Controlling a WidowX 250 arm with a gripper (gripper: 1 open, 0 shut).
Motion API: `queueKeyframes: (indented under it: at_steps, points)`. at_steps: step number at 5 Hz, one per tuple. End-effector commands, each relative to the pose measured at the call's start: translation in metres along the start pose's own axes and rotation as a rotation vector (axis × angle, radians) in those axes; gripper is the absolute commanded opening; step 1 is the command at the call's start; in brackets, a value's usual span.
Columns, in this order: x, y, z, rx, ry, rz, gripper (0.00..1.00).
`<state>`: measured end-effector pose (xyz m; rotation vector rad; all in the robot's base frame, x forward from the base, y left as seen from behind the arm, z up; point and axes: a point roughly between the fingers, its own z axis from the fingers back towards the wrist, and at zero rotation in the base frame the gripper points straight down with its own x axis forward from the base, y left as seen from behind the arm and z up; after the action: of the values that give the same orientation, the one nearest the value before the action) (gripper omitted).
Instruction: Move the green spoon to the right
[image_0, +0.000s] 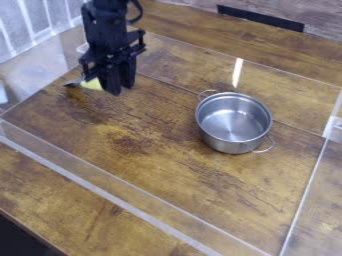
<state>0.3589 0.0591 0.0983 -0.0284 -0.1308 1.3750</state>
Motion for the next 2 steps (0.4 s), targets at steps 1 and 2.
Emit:
queueKeyframes:
  at_steps: [1,2]
  points:
    - [-0.006,-0.006,0.049,-0.107,-0.039,-0.055,0.0]
    - [-0.008,-0.013,0.065,-0.103,-0.063,-0.018,0.0]
